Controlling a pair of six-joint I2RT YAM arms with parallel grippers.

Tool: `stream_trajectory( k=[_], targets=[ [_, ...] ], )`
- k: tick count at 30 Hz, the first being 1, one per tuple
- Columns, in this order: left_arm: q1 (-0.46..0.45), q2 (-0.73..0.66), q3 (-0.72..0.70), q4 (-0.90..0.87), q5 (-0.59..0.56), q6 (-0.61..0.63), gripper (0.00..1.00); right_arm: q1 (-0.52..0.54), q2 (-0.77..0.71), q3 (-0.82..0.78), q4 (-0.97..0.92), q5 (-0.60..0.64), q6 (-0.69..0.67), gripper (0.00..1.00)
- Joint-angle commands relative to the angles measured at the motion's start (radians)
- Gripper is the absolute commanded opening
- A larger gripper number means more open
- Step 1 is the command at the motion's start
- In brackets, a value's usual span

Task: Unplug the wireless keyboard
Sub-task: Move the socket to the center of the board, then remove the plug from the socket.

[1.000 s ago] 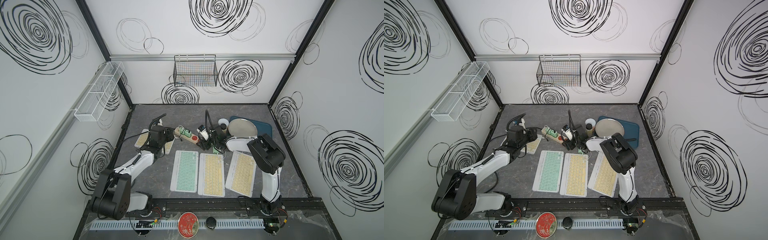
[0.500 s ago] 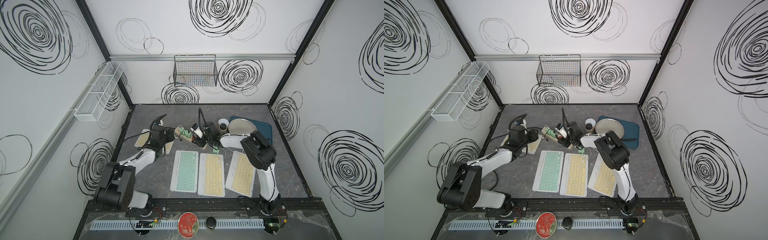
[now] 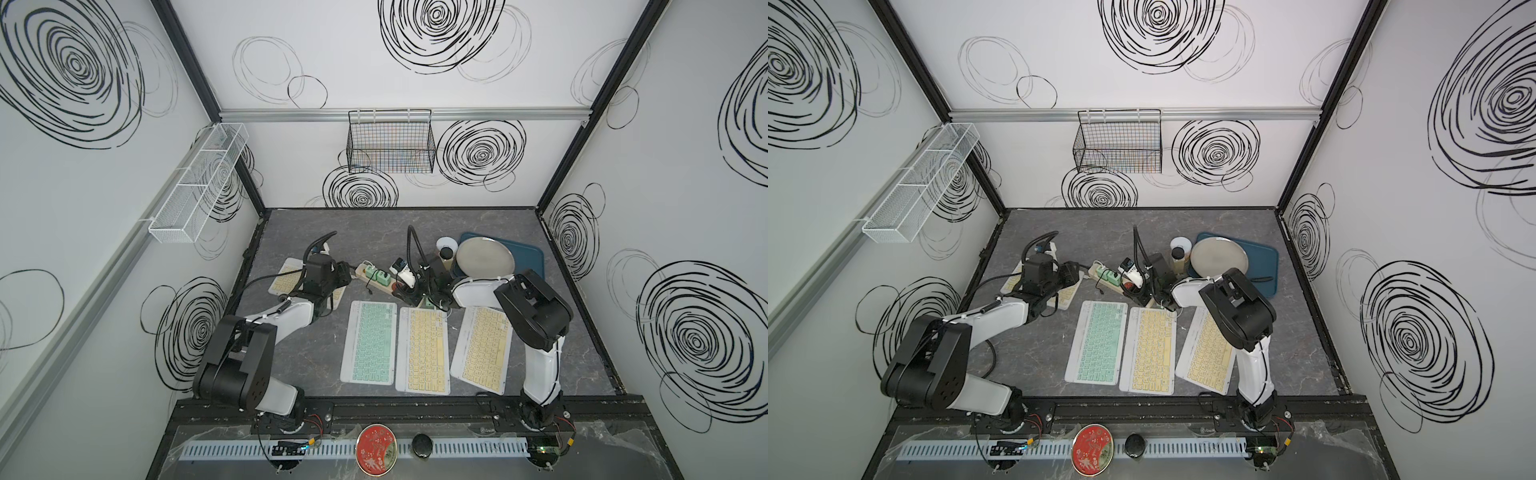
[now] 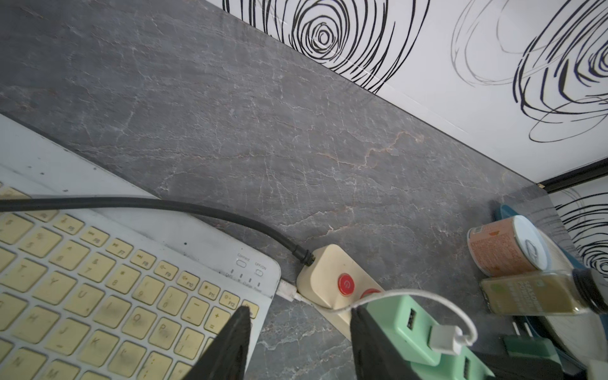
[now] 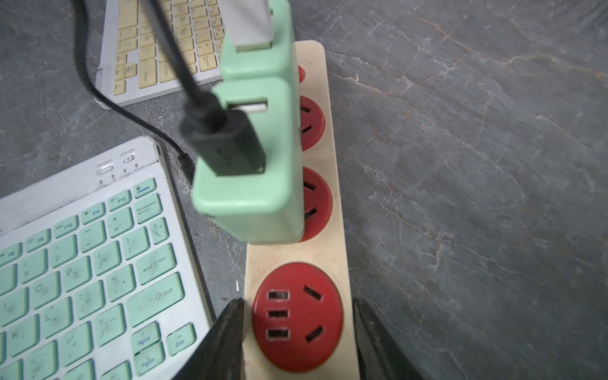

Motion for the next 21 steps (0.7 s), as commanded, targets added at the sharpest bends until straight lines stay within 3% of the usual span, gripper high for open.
stream_trajectory(
  k=[1,10,21],
  targets=[
    [-0.005,0.046,-0.002,0.1,0.06,-0.018,0.46,0.005,0.0,-0.003,0.043,-0.045,0.016,0.52],
    [-0.005,0.129,0.067,0.124,0.059,-0.013,0.39,0.024,-0.094,-0.037,0.158,-0.041,0.079,0.59],
    [0.021,0.308,0.26,0.023,0.063,0.009,0.34,0.036,-0.018,0.05,0.177,-0.04,0.12,0.6]
  ],
)
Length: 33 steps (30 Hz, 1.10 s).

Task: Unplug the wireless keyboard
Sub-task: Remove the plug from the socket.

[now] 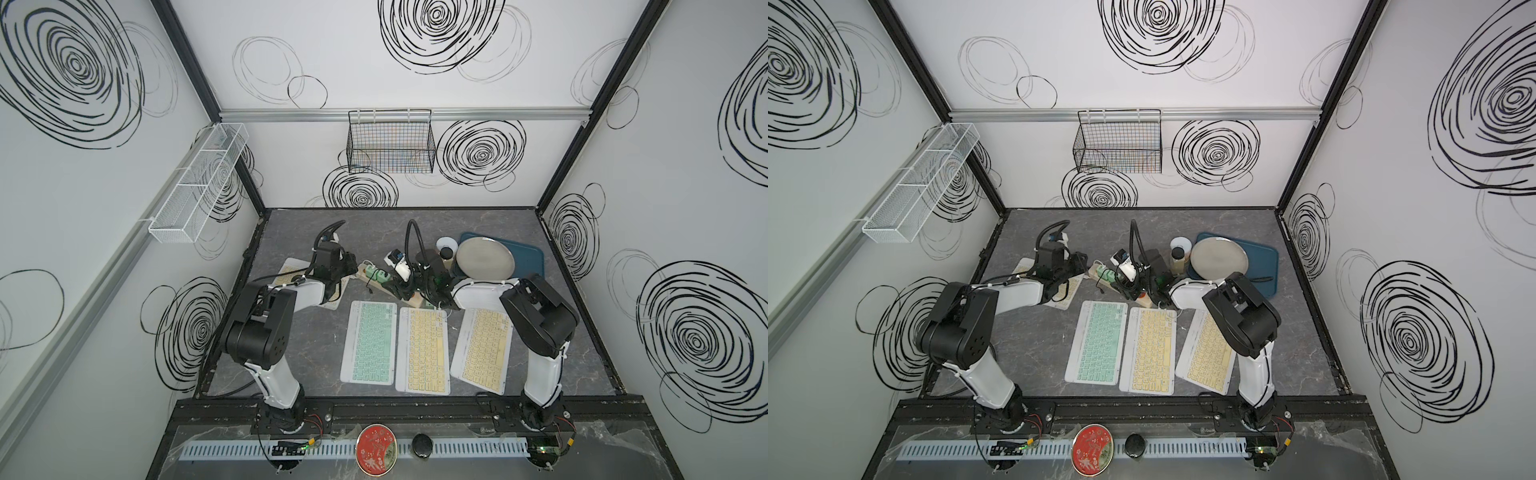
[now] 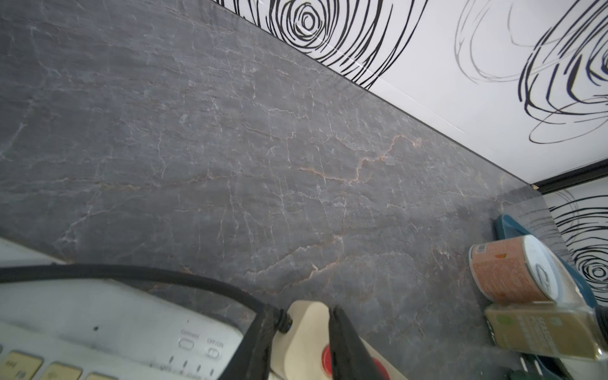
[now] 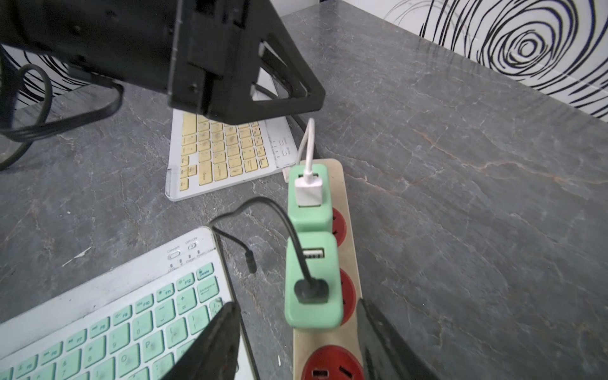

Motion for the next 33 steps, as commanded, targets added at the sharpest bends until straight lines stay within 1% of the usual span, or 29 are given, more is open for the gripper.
stream_trajectory(
  k=[1,4,7,9,11,13,16,17,19,21,23,29,33],
  targets=[
    [0.009,0.055,0.057,-0.016,0.024,0.01,0.34,0.004,0.032,0.036,0.036,-0.014,0.02,0.59],
    [-0.002,0.095,0.089,-0.022,0.047,0.013,0.34,0.004,0.042,0.046,0.047,-0.023,0.032,0.57],
    [-0.016,0.116,0.111,-0.038,0.063,0.033,0.33,0.004,0.054,0.062,0.044,-0.036,0.045,0.46],
    [-0.024,0.115,0.115,-0.043,0.073,0.041,0.32,0.004,0.06,0.062,0.051,-0.044,0.052,0.41],
    [-0.033,0.103,0.105,-0.042,0.082,0.044,0.3,0.004,0.064,0.059,0.059,-0.049,0.061,0.38],
    [-0.043,0.081,0.083,-0.021,0.089,0.04,0.3,0.005,0.069,0.058,0.068,-0.057,0.07,0.36],
    [-0.054,0.06,0.048,0.036,0.125,0.021,0.29,0.005,0.076,0.058,0.086,-0.077,0.084,0.32],
    [-0.052,0.065,0.039,0.063,0.153,0.006,0.29,0.003,0.08,0.059,0.089,-0.083,0.087,0.3],
    [-0.044,0.086,0.026,0.112,0.211,-0.032,0.28,0.003,0.085,0.063,0.091,-0.091,0.093,0.29],
    [-0.034,0.105,0.001,0.205,0.275,-0.084,0.27,0.003,0.087,0.062,0.096,-0.093,0.098,0.29],
    [-0.029,0.119,-0.029,0.287,0.304,-0.131,0.26,0.0,0.089,0.062,0.106,-0.099,0.107,0.29],
    [-0.025,0.174,-0.034,0.294,0.27,-0.156,0.26,0.001,0.102,0.068,0.113,-0.11,0.121,0.29],
    [-0.023,0.205,-0.045,0.317,0.271,-0.205,0.25,0.001,0.112,0.073,0.115,-0.099,0.121,0.32]
  ],
)
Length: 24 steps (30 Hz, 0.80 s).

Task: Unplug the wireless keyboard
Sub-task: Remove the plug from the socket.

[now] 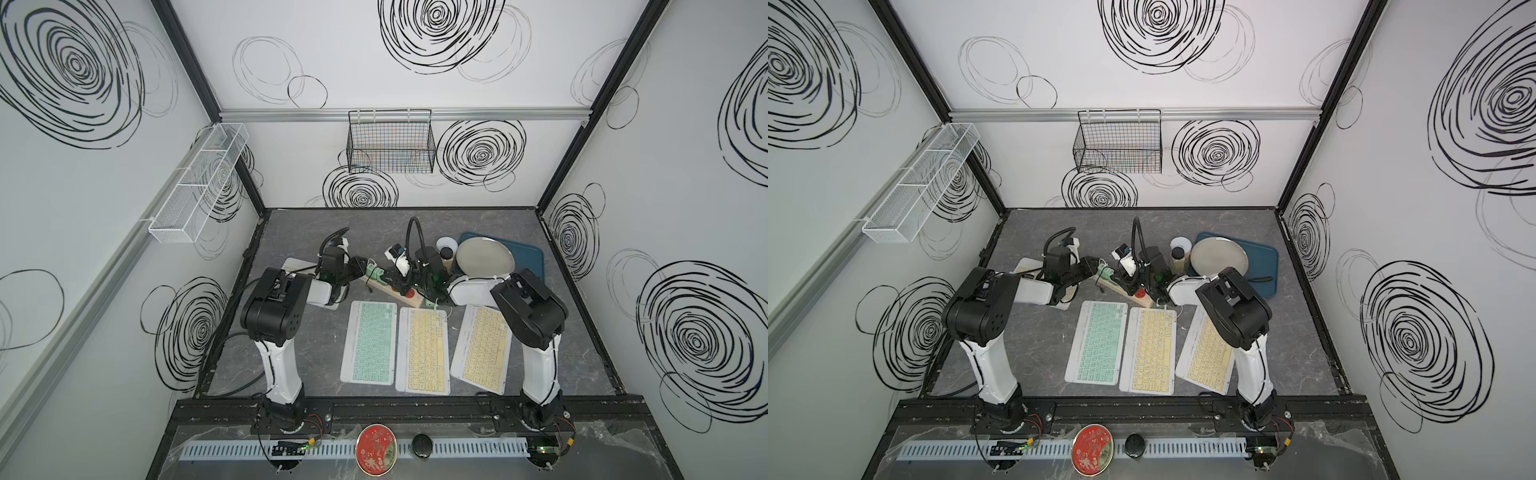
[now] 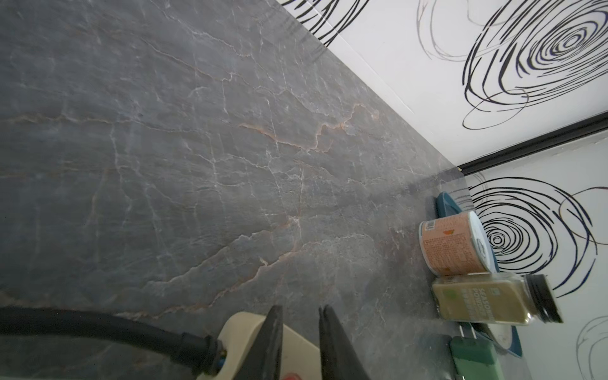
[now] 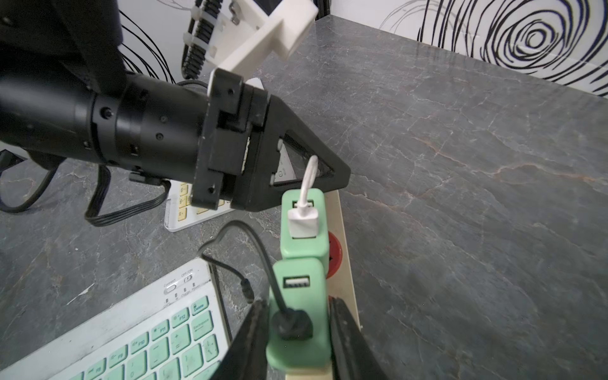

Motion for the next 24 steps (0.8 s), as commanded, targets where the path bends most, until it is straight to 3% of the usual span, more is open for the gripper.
stream_trajectory(
  k=[1,6,15,21,24],
  targets=[
    [-0.007,0.036,-0.023,0.051,0.03,-0.061,0.25,0.016,0.038,0.036,0.026,-0.037,0.013,0.34],
    [-0.009,0.037,-0.058,0.04,-0.019,-0.086,0.24,0.023,0.05,0.051,0.012,-0.032,0.013,0.37],
    [-0.003,0.046,-0.127,0.123,-0.027,-0.113,0.24,0.017,0.056,0.025,0.033,-0.009,0.024,0.27],
    [0.0,0.07,-0.143,0.161,-0.035,-0.116,0.23,-0.058,0.071,-0.012,0.155,-0.156,0.177,0.17],
    [0.004,0.082,-0.148,0.179,-0.039,-0.114,0.23,-0.054,0.066,-0.003,0.142,-0.155,0.171,0.16]
  ],
)
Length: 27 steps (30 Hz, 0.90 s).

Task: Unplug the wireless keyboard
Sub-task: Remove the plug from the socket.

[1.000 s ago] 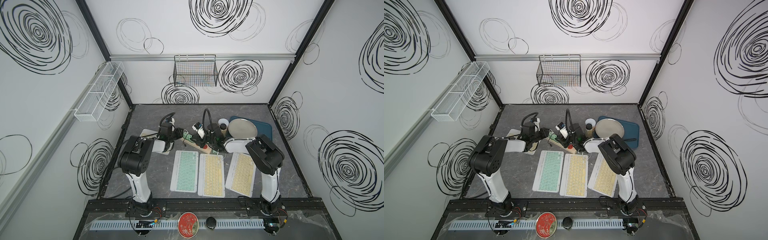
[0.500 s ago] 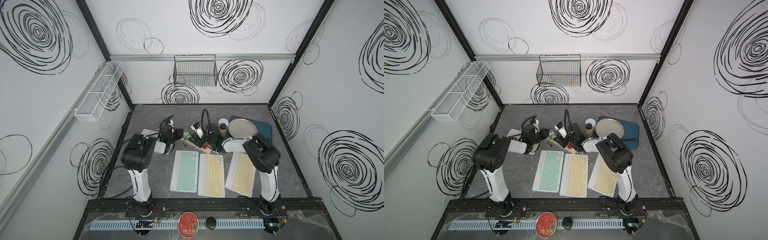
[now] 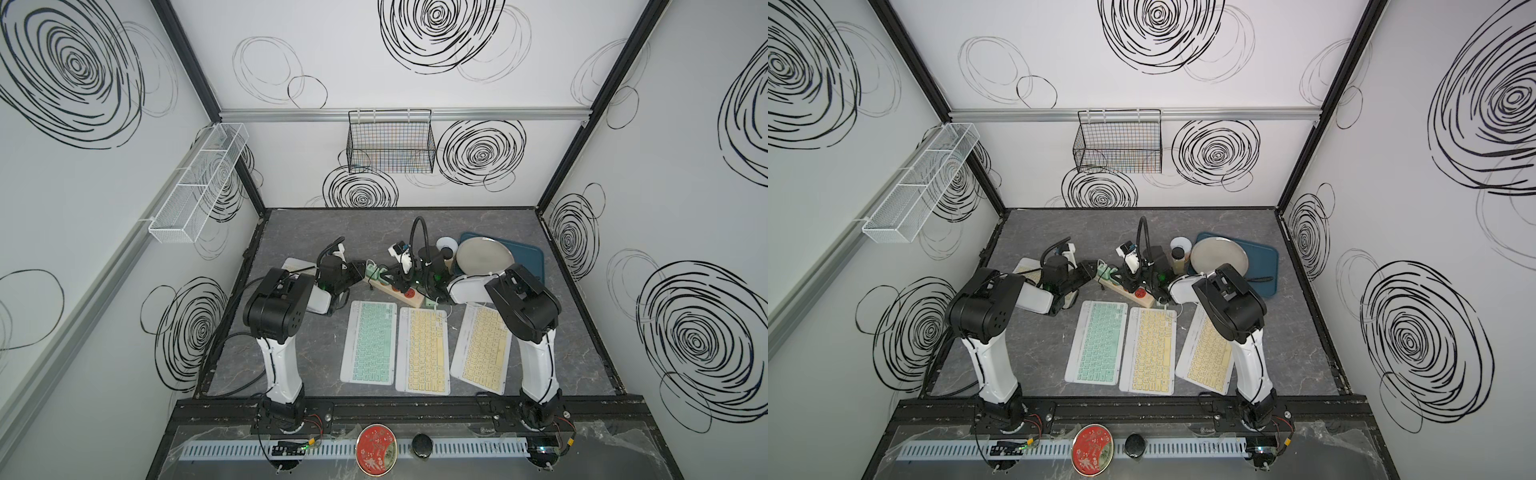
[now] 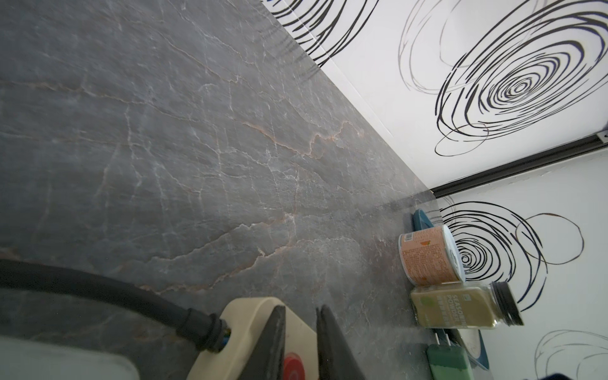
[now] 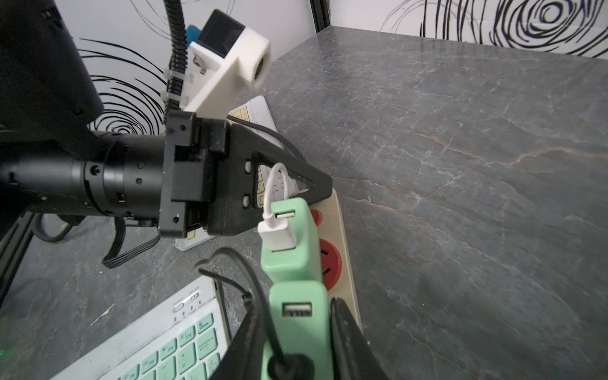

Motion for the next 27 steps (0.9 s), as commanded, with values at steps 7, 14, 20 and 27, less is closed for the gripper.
stream_trajectory(
  k=[7,14,20,27],
  targets=[
    [0.008,0.065,-0.038,-0.051,-0.03,-0.008,0.23,0.074,-0.047,0.021,-0.073,0.094,-0.095,0.1],
    [0.013,0.082,-0.047,-0.028,-0.033,-0.008,0.23,0.078,-0.067,0.04,-0.097,0.132,-0.127,0.05],
    [0.016,0.092,-0.052,-0.007,-0.031,-0.016,0.23,0.079,-0.101,-0.001,-0.052,0.134,-0.121,0.01],
    [0.024,0.085,-0.059,-0.005,-0.03,-0.016,0.23,0.078,-0.123,-0.013,-0.037,0.12,-0.109,0.0]
  ],
)
